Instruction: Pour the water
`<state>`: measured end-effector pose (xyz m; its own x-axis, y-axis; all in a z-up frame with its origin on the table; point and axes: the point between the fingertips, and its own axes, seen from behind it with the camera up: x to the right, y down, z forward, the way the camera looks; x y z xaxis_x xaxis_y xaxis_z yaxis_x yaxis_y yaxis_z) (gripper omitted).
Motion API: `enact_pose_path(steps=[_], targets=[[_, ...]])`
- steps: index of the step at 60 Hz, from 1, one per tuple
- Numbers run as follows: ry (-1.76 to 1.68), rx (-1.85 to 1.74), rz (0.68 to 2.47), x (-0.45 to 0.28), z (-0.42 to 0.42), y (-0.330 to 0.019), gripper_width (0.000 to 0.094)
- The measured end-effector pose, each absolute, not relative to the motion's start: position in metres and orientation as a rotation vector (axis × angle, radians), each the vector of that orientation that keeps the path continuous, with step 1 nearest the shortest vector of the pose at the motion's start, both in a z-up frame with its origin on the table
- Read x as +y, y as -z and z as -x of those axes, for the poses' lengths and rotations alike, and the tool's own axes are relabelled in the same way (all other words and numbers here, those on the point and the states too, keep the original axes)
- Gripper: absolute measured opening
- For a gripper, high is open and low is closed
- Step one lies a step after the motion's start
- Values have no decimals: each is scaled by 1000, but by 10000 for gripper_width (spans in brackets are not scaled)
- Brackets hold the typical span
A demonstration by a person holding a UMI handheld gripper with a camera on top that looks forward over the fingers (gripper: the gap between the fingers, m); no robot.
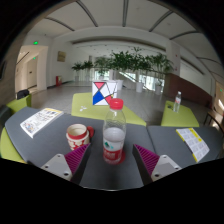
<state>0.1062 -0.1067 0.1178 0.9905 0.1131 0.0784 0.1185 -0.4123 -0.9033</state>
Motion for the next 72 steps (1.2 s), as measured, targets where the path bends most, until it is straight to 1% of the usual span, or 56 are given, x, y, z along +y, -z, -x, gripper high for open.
enact_pose_path(steps=[8, 13, 25, 35, 43, 58, 72], targets=[[-30, -68, 2038, -186, -97, -146, 849], [-16, -54, 2044, -237, -88, -161, 860], [10, -33, 2056, -365, -73, -202, 853], [32, -29, 2056, -452, -64, -233, 851], [45, -37, 2040, -495, -61, -252, 851], [74, -67, 2016, -535, -57, -274, 851], [105, -67, 2013, -544, -60, -276, 851]])
